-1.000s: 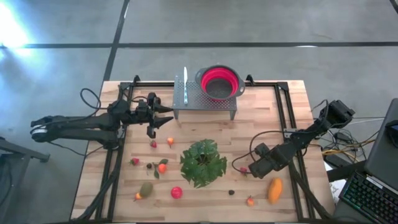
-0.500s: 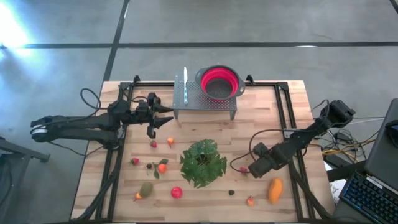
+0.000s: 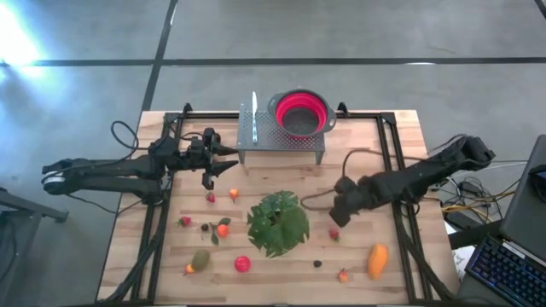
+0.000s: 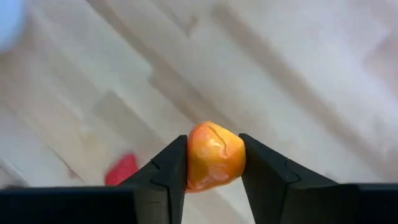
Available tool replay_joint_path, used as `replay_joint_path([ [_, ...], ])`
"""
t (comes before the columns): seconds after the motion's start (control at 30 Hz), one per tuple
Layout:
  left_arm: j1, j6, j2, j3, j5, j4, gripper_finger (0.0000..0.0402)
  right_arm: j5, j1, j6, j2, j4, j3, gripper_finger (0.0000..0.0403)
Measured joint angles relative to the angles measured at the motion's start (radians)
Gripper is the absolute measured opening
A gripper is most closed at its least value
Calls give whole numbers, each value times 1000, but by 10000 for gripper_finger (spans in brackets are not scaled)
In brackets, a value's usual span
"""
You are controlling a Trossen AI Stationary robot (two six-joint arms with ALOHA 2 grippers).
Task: Pick & Place Fruit
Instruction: Put the orange pear into the red strainer bowl on the shelf
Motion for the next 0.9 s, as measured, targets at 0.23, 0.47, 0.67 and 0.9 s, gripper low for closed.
replay_joint_path([
  [0.23,0,-1,0,0,0,0,167,54,-161,-239,-45,-41,166,138],
  [0.47,0,-2,0,0,0,0,167,51,-342,-507,-14,-32,375,127],
  [0.67,0,-2,0,0,0,0,167,-3,-503,-670,63,-30,544,125],
  [0.9,0,-2,0,0,0,-5,167,-99,-683,-789,224,-31,728,143],
])
